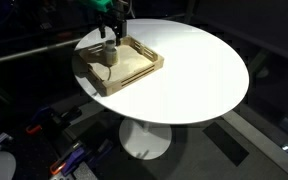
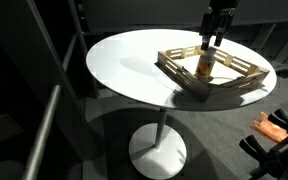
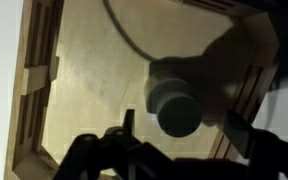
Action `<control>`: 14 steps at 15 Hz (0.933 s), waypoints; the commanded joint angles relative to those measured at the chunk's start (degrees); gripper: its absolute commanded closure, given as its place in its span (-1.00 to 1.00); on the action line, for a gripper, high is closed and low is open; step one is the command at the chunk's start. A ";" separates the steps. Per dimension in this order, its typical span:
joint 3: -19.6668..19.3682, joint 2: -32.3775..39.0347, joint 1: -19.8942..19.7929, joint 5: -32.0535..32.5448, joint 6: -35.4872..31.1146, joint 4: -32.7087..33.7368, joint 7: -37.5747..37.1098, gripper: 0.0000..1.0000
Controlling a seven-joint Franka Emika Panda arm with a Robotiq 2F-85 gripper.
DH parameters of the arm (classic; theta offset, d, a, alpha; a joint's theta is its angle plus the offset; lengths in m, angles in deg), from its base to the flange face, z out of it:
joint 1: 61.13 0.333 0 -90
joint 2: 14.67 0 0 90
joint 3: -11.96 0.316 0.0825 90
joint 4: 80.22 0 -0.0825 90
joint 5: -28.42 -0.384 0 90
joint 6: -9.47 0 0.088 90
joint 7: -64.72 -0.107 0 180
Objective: Pick up the lid and cover the orange and white bottle in the wooden tray
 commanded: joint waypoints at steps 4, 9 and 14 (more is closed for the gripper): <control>0.29 -2.70 -0.72 -0.13 2.82 0.95 6.72 -1.00; -0.17 -4.93 -1.53 0.34 9.73 3.37 14.09 -1.00; -1.17 -9.11 -2.21 0.99 14.98 5.59 14.95 -1.00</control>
